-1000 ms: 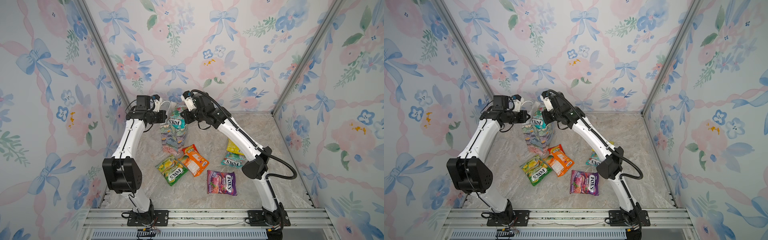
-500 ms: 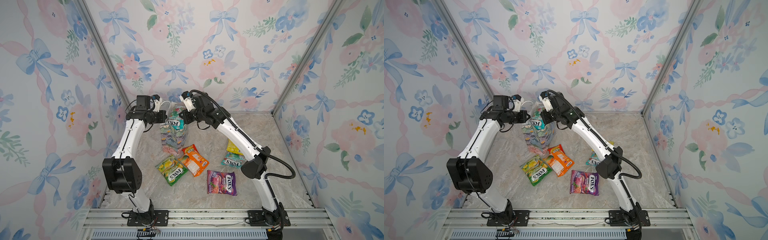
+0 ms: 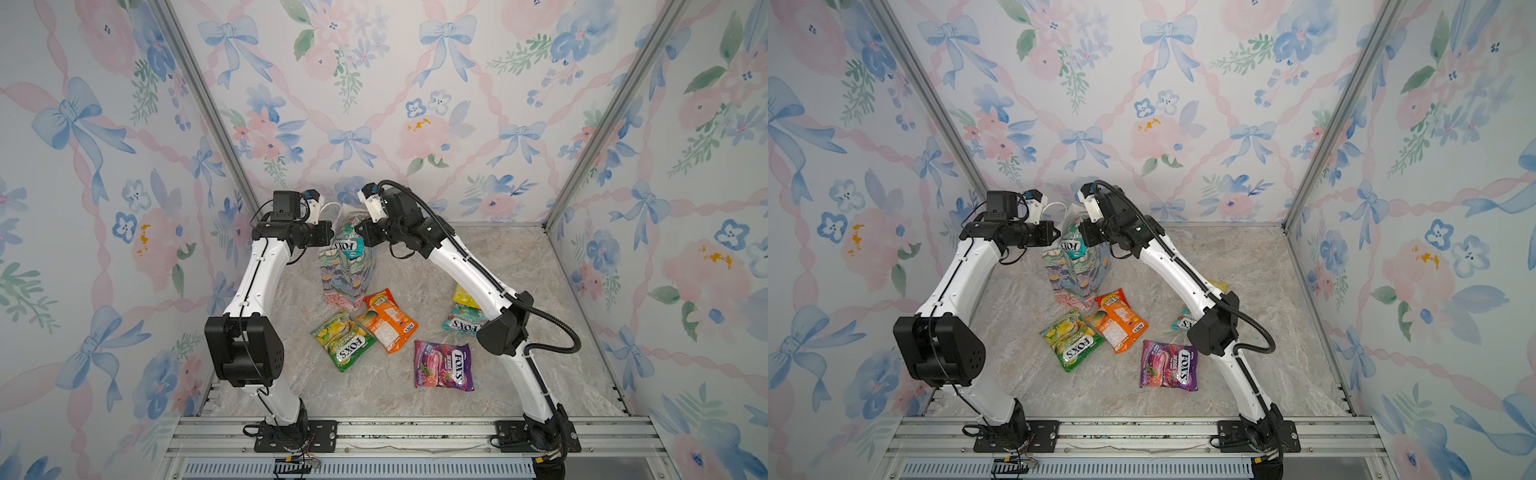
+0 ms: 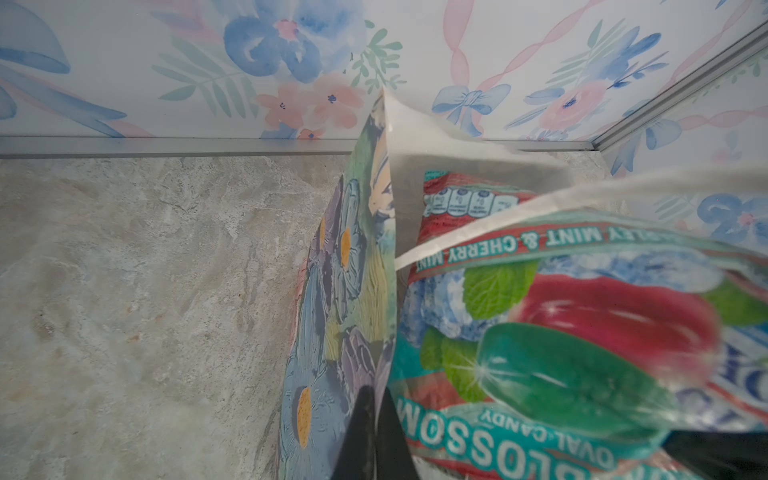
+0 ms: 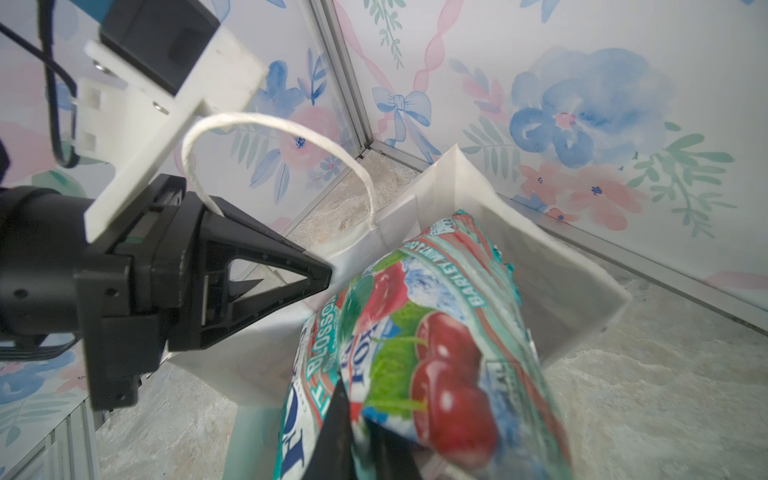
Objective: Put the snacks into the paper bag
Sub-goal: 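Lower the teal bag into the gift bag beside the left gripper, then open the right gripper and withdraw it from the gift bag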
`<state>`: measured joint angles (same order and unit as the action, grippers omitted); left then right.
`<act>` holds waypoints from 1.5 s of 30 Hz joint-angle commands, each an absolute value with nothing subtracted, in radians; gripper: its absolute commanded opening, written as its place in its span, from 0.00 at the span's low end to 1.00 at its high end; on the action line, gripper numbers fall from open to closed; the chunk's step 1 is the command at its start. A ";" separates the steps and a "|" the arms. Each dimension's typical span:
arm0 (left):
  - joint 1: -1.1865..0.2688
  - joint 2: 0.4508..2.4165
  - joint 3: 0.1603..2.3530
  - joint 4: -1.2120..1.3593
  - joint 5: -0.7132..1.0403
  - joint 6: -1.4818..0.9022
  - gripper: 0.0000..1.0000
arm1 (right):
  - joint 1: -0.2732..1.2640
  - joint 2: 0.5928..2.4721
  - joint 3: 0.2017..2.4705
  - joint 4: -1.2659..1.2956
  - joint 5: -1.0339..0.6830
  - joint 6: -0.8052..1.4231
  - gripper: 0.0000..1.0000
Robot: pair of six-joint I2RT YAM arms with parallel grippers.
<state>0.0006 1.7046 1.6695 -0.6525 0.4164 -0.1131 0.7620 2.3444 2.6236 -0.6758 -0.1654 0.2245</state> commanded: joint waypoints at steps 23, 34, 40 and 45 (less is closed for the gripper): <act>0.006 1.690 1.654 -0.646 0.416 -0.100 0.00 | 0.724 2.023 2.479 -0.535 -0.240 0.235 0.99; 0.007 1.687 1.653 -0.646 0.397 -0.104 0.00 | 0.716 1.560 1.725 -0.377 -0.110 0.235 0.97; 0.012 1.689 1.654 -0.646 0.401 -0.110 0.00 | 0.696 1.338 1.273 -0.344 -0.009 0.327 0.97; 0.013 1.683 1.654 -0.646 0.399 -0.109 0.00 | 0.682 1.297 1.103 -0.441 0.016 0.408 0.98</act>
<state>0.0082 1.7046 1.6676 -0.6521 0.4015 -0.1135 0.6922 1.3235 1.1522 -0.4004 -0.0307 0.3389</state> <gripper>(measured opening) 0.048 0.977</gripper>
